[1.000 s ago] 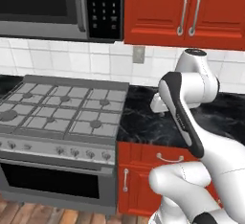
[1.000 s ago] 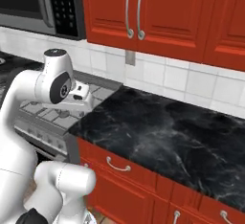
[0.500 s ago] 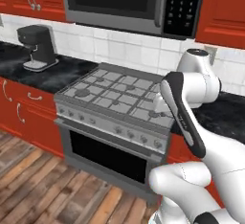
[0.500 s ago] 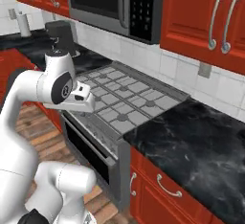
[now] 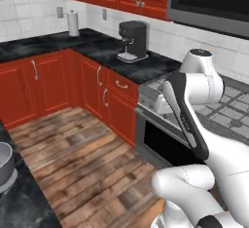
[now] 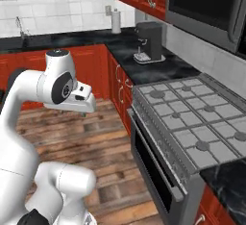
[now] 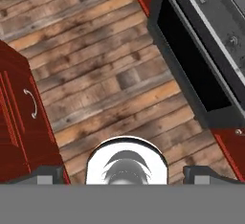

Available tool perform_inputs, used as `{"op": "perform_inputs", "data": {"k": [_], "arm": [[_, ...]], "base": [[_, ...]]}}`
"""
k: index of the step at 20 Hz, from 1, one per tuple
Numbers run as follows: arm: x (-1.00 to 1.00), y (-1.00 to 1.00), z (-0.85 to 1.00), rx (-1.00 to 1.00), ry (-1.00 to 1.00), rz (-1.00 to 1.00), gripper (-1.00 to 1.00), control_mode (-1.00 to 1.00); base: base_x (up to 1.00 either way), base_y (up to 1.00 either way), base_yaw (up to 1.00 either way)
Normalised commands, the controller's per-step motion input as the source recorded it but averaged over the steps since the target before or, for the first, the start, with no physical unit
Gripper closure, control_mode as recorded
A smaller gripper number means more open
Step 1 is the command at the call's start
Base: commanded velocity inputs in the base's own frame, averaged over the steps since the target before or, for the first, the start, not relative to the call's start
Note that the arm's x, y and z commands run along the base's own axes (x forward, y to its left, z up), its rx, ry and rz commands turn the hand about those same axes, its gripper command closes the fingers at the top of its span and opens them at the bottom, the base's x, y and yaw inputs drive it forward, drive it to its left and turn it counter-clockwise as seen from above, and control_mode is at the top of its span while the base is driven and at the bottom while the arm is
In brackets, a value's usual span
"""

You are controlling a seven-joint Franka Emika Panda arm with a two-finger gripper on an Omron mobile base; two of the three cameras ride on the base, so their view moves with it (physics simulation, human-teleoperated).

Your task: Navigate to the sink.

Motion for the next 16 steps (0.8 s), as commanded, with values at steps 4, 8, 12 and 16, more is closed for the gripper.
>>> {"op": "perform_inputs", "data": {"k": [4, 8, 12, 16], "arm": [[0.0, 0.0, 0.0, 0.0, 0.0, 0.0, -1.0, 1.0], [0.0, 0.0, 0.0, 0.0, 0.0, 0.0, -1.0, 1.0], [0.0, 0.0, 0.0, 0.0, 0.0, 0.0, -1.0, 1.0], [0.0, 0.0, 0.0, 0.0, 0.0, 0.0, -1.0, 1.0]], "base": [[0.21, 0.59, 0.61], [0.44, 0.11, 0.54], [0.79, 0.0, 0.42], [1.0, 0.0, 0.31]]}}
